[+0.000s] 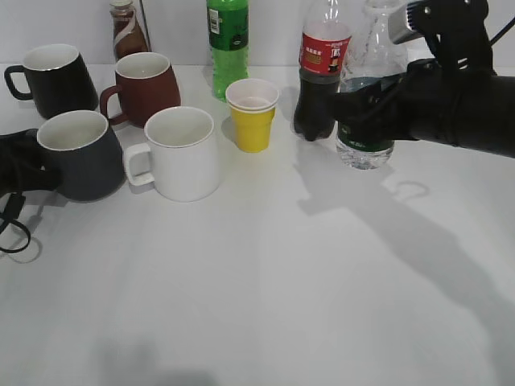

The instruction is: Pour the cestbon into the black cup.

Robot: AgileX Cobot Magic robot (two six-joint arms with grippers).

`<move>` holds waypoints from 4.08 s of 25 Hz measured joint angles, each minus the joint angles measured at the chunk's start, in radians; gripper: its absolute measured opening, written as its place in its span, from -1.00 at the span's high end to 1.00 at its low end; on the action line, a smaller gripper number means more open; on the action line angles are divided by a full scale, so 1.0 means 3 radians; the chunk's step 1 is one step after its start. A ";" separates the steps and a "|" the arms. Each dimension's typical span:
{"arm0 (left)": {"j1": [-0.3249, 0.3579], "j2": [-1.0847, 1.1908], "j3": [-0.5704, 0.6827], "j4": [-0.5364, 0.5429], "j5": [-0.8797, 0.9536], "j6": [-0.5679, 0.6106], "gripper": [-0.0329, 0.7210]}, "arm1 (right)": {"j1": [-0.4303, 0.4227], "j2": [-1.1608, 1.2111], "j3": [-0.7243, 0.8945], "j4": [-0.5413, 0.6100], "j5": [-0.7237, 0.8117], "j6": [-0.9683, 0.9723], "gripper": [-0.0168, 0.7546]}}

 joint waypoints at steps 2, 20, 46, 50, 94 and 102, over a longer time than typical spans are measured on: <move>0.0000 0.0000 0.0000 0.0013 0.0000 -0.0003 0.44 | 0.0000 0.0000 0.0000 0.0000 0.0000 0.0000 -0.25; 0.0000 -0.0098 0.0336 -0.0103 -0.0058 -0.0010 0.28 | 0.0000 0.0000 0.0000 0.0022 0.0003 0.0012 -0.25; -0.0003 -0.1134 0.0891 0.0071 -0.0061 -0.0010 0.27 | -0.0003 0.0815 0.0667 0.1554 -0.1429 -0.1464 -0.31; -0.0003 -0.1237 0.0891 0.0077 -0.0064 -0.0010 0.27 | -0.0003 0.0815 0.0667 0.1605 -0.1434 -0.1536 -0.40; -0.1195 -0.5829 -0.0204 -0.0309 0.7389 -0.0918 -0.64 | -0.0004 -0.3742 0.0236 0.1725 0.4667 -0.1632 -0.59; -0.1195 -0.6228 -0.0190 -0.0449 0.7863 -0.0676 -0.64 | -0.0004 -0.4402 0.0392 0.1749 0.5293 -0.1634 -0.59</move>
